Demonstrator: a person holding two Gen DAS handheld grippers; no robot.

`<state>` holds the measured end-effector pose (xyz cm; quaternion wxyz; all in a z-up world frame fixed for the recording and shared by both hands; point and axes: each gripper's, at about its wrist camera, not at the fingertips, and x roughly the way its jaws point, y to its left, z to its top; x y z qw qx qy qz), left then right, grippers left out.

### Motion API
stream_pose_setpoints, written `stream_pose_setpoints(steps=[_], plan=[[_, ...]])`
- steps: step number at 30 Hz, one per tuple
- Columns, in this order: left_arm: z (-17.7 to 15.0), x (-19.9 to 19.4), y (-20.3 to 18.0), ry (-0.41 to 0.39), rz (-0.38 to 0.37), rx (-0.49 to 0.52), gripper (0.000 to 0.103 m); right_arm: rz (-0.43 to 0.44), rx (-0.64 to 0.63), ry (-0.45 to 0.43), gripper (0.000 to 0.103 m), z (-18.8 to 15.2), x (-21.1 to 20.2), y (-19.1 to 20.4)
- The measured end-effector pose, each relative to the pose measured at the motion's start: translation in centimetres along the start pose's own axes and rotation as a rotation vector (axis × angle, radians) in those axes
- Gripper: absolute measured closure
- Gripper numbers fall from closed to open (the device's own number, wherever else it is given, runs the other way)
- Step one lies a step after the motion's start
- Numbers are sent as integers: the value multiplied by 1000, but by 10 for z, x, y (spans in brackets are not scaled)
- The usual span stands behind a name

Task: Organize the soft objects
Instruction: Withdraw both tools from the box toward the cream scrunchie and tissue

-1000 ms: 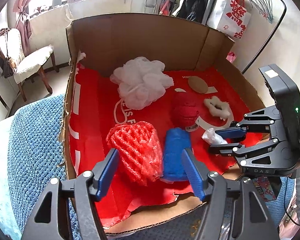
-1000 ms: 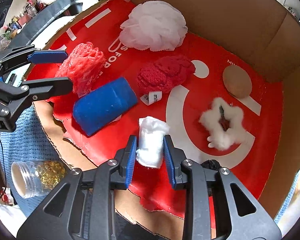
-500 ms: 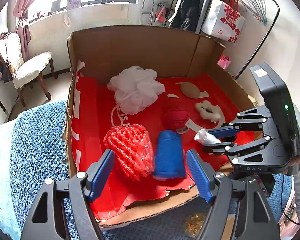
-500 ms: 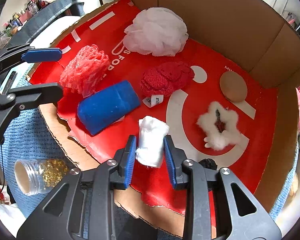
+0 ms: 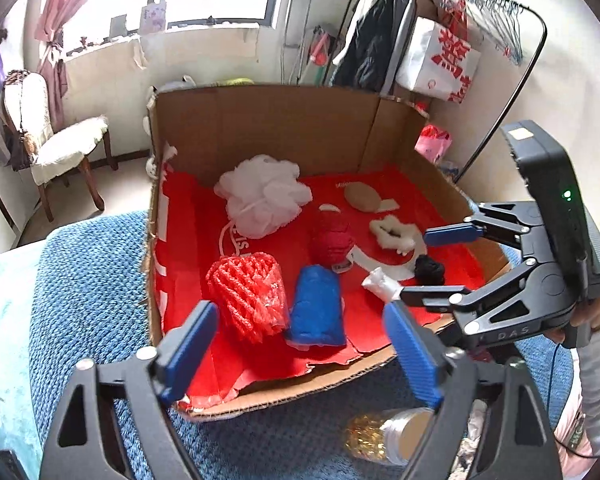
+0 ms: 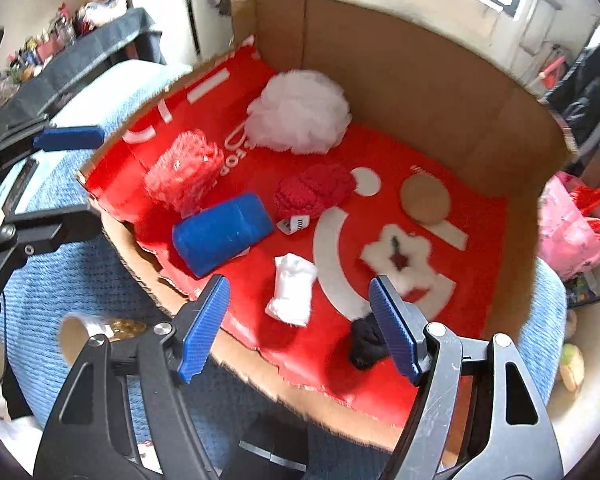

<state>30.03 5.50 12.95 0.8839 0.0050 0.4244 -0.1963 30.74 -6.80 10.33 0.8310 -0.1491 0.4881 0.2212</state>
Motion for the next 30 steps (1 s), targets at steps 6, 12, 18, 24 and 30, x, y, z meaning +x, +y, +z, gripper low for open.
stream_pose_setpoints(steps=[6, 12, 18, 24, 30], plan=[[-14, -35, -15, -93, 10, -10, 3, -37, 73, -125, 30, -20, -59, -7], [-35, -77, -40, -212, 88, 35, 0, -106, 132, -265, 27, -51, -117, -3], [-62, -120, -66, -322, 126, 70, 0, -158, 169, -385, 16, -94, -164, 14], [-93, -149, -85, -394, 139, 58, 0, -216, 170, -450, 16, -141, -189, 41], [-120, -163, -101, -418, 125, 38, 0, -212, 196, -482, 16, -177, -197, 58]])
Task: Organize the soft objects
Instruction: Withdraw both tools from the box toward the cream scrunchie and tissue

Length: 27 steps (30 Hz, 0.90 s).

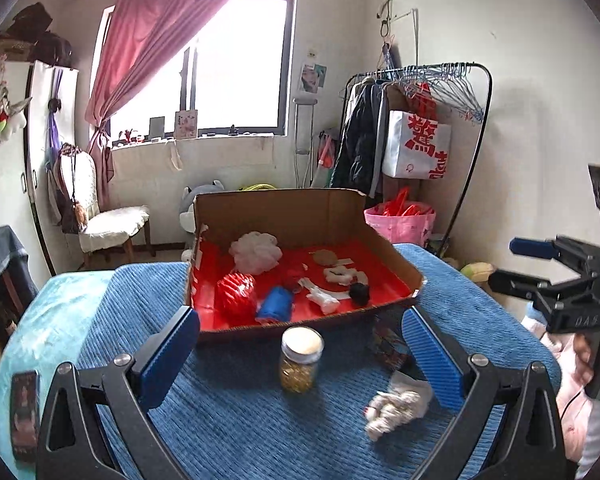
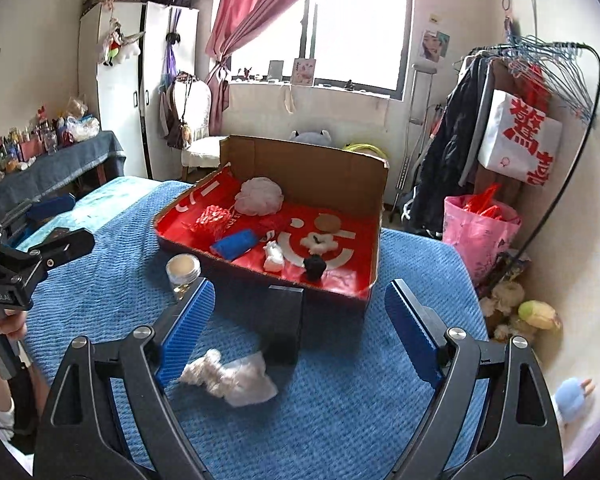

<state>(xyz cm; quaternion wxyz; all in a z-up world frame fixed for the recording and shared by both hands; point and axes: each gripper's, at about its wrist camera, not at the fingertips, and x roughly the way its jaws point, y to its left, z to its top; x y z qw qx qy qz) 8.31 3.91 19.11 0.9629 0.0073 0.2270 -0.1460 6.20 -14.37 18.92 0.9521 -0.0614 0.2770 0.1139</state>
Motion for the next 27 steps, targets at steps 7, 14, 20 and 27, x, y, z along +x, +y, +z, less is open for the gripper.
stream_pose_setpoints(steps=[7, 14, 20, 27], plan=[[-17, -17, -13, -6, -7, -20, 0, -26, 44, -32, 15, -30, -21, 6], [-52, -19, -31, -6, 23, -1, 0, -60, 112, -66, 15, -68, -27, 7], [-80, -16, -42, -22, 36, 23, 0, -88, 158, -98, 15, -100, -23, 9], [-107, -2, -40, 5, 5, -19, 0, -111, 196, -61, 15, -133, 0, 9]])
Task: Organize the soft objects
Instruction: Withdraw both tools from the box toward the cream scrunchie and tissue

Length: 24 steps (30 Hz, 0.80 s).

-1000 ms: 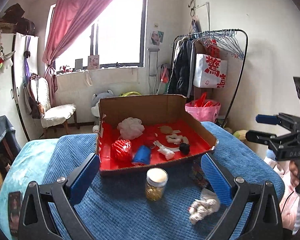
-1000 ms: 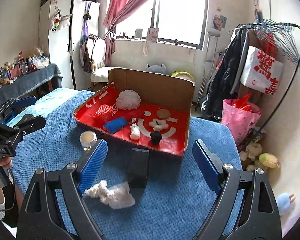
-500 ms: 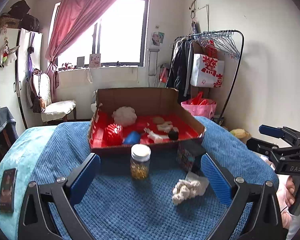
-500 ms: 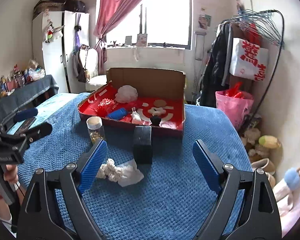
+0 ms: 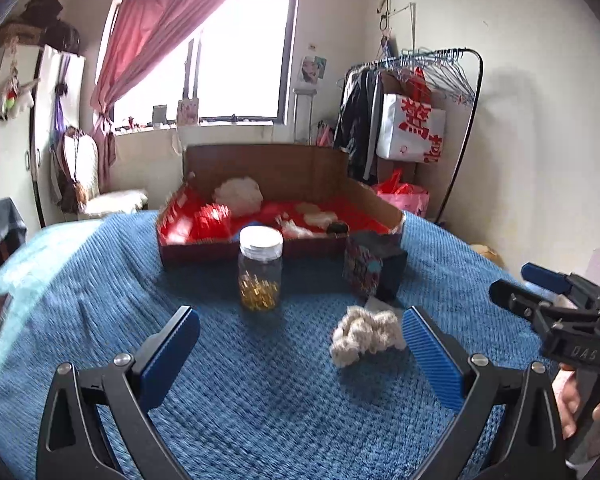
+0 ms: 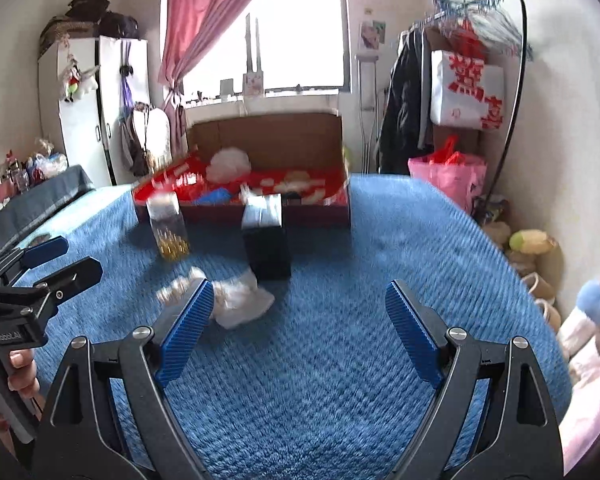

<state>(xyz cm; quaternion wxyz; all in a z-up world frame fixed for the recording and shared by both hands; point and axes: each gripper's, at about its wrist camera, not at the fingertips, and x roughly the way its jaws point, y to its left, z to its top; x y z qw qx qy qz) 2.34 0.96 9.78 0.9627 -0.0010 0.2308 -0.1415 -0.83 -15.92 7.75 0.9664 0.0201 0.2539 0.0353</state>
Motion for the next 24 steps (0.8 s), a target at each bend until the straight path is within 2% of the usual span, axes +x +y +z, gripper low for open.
stream_pose_setpoints(steps=[10, 24], plan=[[-23, 26, -4, 108, -13, 3, 0, 30, 15, 113, 15, -21, 29, -7], [-17, 46, -7, 193, -41, -2, 1, 125, -51, 211, 15, -15, 54, -1]])
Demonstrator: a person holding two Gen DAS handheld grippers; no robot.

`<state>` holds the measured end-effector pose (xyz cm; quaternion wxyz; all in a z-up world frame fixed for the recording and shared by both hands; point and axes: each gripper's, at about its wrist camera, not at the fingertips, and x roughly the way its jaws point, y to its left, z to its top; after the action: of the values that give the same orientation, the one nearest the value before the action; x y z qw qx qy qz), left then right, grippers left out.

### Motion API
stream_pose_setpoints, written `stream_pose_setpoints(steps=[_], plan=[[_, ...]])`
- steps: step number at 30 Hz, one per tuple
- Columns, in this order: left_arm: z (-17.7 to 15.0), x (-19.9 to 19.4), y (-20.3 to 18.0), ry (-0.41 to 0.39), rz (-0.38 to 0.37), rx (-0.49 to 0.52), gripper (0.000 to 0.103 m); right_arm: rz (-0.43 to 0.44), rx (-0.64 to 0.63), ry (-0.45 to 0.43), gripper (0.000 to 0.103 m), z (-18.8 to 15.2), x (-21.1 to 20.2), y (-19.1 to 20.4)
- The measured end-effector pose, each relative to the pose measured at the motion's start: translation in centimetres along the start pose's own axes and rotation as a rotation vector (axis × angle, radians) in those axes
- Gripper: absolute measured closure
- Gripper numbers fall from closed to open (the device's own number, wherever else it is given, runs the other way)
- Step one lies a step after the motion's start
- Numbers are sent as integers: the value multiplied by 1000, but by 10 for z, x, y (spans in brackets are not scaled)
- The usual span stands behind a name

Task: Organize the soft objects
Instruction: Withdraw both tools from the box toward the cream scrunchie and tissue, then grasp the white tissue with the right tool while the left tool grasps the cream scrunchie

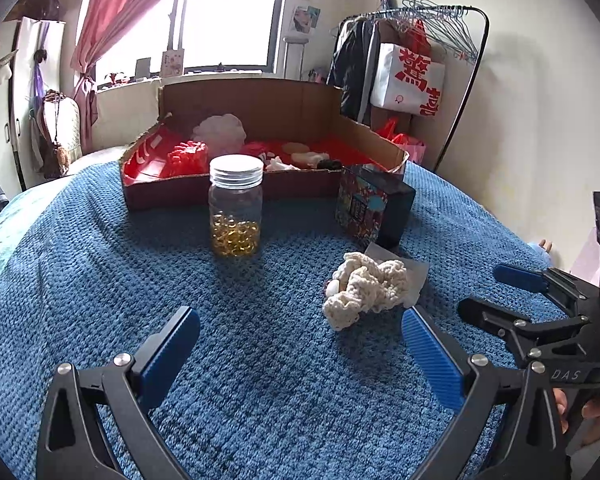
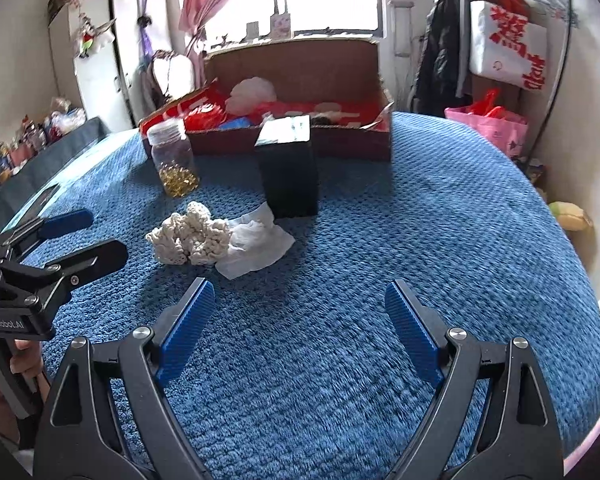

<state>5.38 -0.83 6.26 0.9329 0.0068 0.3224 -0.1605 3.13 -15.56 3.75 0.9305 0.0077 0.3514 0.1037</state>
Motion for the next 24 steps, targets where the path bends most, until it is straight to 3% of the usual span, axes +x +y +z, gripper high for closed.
stream_pose_setpoints(steps=[7, 11, 17, 19, 22, 24], plan=[[15, 22, -4, 92, -45, 29, 17, 106, -56, 93, 16, 19, 23, -5], [21, 35, -7, 149, -110, 39, 26, 162, -124, 125, 16, 29, 33, -2], [28, 51, -16, 192, -154, 91, 41, 186, -197, 164, 29, 37, 53, 2], [29, 56, -17, 208, -172, 103, 51, 210, -210, 172, 34, 39, 57, 4], [31, 63, -18, 233, -202, 110, 67, 250, -223, 176, 49, 42, 61, 6], [32, 68, -18, 243, -222, 109, 72, 284, -221, 181, 71, 43, 65, 8]])
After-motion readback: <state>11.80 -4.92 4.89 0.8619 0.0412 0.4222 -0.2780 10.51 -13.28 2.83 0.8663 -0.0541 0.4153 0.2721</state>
